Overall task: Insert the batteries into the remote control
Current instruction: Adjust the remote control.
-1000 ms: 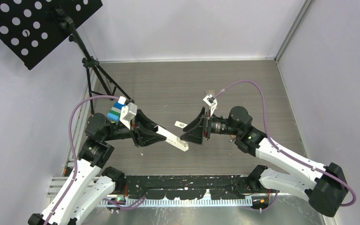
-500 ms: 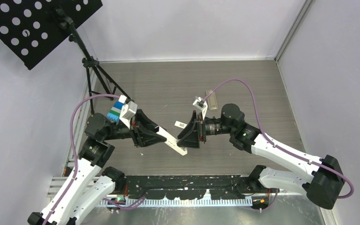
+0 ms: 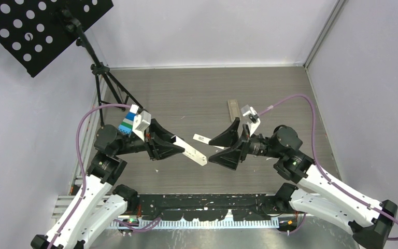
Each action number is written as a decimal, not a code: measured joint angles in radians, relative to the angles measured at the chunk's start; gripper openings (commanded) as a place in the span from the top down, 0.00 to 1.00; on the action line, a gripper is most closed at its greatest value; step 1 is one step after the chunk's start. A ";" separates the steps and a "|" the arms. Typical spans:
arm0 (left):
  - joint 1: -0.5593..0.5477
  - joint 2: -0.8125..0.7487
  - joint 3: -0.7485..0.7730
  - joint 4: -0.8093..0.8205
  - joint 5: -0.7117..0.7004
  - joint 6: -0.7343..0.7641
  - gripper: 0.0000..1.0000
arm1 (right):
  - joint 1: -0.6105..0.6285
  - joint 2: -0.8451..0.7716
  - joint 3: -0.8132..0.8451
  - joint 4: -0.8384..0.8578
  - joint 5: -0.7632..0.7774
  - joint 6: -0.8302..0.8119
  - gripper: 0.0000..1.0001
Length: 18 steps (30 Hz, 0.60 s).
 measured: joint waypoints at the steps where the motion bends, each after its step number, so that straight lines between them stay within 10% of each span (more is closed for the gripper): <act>1: 0.000 0.001 0.000 0.000 -0.003 0.000 1.00 | 0.000 -0.007 0.007 0.000 -0.007 -0.003 0.15; 12: 0.001 0.013 0.000 0.011 -0.005 -0.028 1.00 | 0.024 0.235 0.092 -0.084 -0.065 -0.079 0.16; 18: 0.001 0.016 0.000 0.025 -0.005 -0.046 1.00 | 0.060 0.293 0.117 -0.092 -0.095 -0.100 0.48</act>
